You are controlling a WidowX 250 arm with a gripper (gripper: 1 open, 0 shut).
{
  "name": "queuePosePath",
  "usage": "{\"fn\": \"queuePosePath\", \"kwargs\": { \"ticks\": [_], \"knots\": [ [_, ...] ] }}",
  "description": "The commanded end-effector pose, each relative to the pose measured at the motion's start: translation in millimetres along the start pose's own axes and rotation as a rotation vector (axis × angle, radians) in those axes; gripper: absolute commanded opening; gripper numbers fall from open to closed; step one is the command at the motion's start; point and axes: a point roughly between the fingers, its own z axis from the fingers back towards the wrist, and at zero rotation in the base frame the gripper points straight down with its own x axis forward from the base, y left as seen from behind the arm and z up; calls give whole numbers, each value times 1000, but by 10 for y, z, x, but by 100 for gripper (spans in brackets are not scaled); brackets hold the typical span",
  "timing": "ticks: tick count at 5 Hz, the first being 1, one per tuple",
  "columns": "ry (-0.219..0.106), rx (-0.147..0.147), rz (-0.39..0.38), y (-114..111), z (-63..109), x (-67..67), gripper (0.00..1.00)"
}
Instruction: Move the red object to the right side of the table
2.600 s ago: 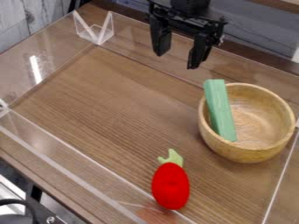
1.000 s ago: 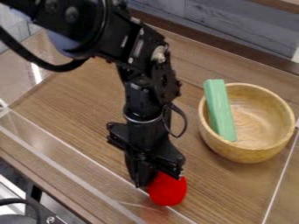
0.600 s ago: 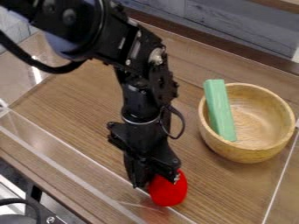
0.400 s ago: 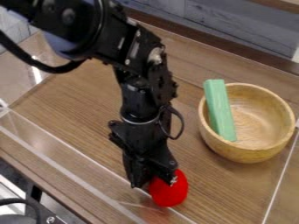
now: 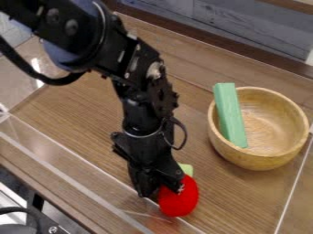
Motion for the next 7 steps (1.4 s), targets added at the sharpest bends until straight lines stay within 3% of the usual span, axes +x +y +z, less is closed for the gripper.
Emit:
{"fn": "queuePosePath", "kwargs": {
  "ticks": [1, 2, 4, 7],
  "knots": [
    [-19, 7, 57, 7, 26, -11, 100],
    [-21, 18, 104, 41, 32, -18, 0],
    [-18, 39, 64, -83, 12, 85, 0],
    [-24, 46, 70, -230, 110, 33, 0]
  ]
}}
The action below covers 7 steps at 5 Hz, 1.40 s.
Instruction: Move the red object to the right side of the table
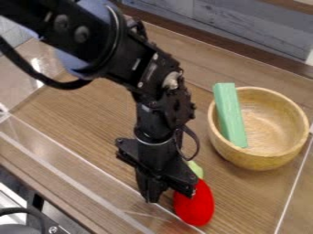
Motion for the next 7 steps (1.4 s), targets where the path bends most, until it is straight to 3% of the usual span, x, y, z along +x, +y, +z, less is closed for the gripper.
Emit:
{"fn": "queuePosePath", "kwargs": {
  "ticks": [1, 3, 4, 6, 7],
  "knots": [
    [-42, -22, 8, -3, 221, 95, 100],
    [-83, -64, 64, 17, 625, 90, 100],
    [-105, -74, 123, 96, 684, 99, 100],
    [-155, -80, 147, 410, 658, 355, 100],
    [-187, -82, 219, 564, 545, 554, 100]
  ]
}}
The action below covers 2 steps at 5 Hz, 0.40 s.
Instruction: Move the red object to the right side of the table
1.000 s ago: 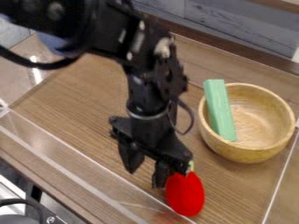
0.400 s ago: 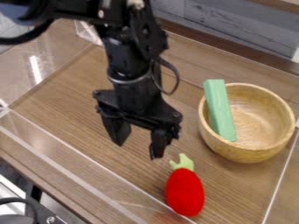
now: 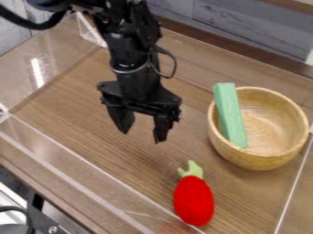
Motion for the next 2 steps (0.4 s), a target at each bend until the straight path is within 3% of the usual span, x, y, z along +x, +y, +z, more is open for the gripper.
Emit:
{"fn": "queuePosePath", "kwargs": {
  "ticks": [1, 2],
  "knots": [
    [-71, -4, 70, 52, -18, 236, 100],
    [-92, -11, 101, 16, -22, 264, 100]
  ]
}}
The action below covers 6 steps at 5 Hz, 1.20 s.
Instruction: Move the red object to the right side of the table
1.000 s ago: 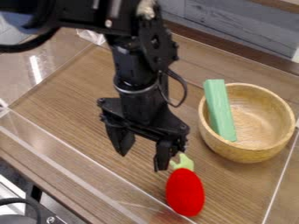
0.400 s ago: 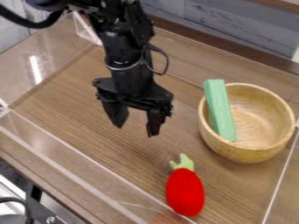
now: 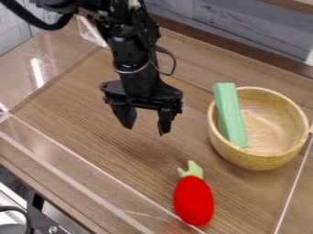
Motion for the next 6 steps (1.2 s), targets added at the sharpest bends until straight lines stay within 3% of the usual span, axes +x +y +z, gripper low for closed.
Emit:
{"fn": "queuePosePath", "kwargs": {
  "ticks": [1, 3, 5, 6],
  "knots": [
    [-55, -9, 10, -78, 67, 107, 100],
    [-69, 15, 58, 111, -206, 241, 100],
    [-91, -2, 101, 116, 34, 318, 100],
    [-97, 4, 88, 119, 59, 302, 100]
  ]
}}
